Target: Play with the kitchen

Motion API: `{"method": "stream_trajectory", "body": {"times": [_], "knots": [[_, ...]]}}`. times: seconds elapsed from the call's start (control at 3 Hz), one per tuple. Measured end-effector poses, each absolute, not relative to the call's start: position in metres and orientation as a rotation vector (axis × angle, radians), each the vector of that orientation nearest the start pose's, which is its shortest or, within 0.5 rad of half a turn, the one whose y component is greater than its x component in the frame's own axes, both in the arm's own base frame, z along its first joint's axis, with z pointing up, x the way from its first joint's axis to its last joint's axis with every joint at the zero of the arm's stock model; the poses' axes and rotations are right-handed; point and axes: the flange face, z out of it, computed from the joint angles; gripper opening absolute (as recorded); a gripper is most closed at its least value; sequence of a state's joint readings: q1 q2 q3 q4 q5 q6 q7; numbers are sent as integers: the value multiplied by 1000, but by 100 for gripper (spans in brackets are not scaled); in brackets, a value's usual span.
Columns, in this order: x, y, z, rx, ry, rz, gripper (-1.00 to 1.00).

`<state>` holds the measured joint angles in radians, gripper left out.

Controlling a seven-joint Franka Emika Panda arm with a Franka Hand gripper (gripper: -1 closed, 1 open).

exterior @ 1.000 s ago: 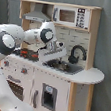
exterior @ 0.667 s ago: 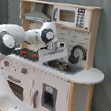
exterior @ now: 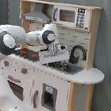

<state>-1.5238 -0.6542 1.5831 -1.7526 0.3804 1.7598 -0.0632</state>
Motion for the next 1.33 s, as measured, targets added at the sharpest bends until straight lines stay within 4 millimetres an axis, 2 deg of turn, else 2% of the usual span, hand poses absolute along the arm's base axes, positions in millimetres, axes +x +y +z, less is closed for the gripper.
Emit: {"method": "stream_trajectory", "body": {"times": [0.33,0.67,1.0,1.33], "knots": [[556,197,488,-3420,-102,-31,-100],[542,210,516,-3400,-207,-23,-100],[530,213,542,-3395,-205,-58,-100],[511,257,566,-3363,-298,-156,-100]]}}
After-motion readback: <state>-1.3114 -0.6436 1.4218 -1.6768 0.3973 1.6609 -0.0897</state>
